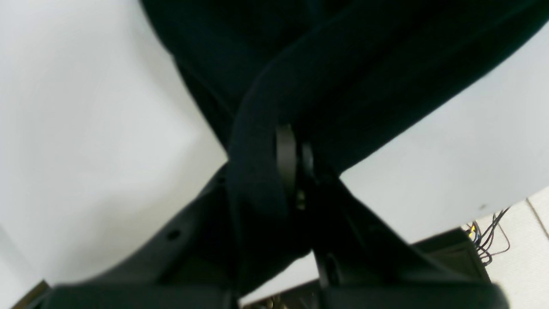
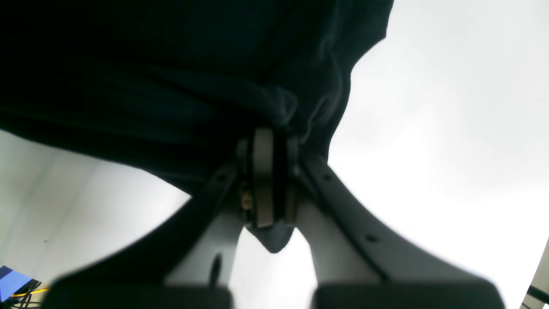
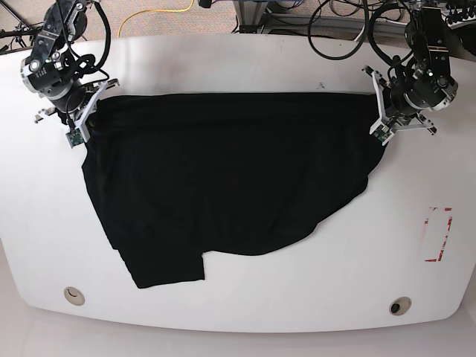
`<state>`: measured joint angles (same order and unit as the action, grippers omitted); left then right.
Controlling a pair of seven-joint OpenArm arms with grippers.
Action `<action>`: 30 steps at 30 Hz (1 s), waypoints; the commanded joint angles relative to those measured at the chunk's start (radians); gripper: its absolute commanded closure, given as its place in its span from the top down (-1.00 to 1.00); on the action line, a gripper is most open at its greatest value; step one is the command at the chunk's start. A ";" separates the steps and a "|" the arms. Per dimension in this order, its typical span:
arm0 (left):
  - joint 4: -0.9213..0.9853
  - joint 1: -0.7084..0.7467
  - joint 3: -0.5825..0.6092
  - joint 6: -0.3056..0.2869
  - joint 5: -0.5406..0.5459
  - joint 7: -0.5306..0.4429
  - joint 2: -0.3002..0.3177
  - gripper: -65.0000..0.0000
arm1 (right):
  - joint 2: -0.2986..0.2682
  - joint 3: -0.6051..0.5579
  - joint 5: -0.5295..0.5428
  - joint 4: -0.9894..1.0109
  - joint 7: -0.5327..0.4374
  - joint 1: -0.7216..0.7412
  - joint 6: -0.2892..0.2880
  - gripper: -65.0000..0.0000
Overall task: Fold the T-shirt properly
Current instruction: 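Lift the shirt again with both grippers and drag it flat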
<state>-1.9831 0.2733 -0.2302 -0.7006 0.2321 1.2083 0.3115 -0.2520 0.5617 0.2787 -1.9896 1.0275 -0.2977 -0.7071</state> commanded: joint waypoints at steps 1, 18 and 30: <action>-0.020 -0.009 -0.039 0.002 -0.018 0.008 0.013 -0.97 | -0.017 0.007 -0.009 -0.021 -0.006 0.007 0.009 -1.00; -0.012 -0.420 -0.084 0.002 -0.026 0.008 -0.033 -0.97 | -0.033 -0.058 -0.020 0.022 0.038 0.348 0.009 -1.00; -0.008 -0.800 -0.082 0.002 -0.026 0.009 -0.028 -0.97 | -0.054 -0.257 -0.218 0.105 0.086 0.719 0.009 -1.00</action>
<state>-1.9793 -0.4515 -0.3065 -0.7052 0.2214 1.2377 0.2607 -0.2829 0.3172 0.1120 -1.8935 1.1252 0.3420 -0.7052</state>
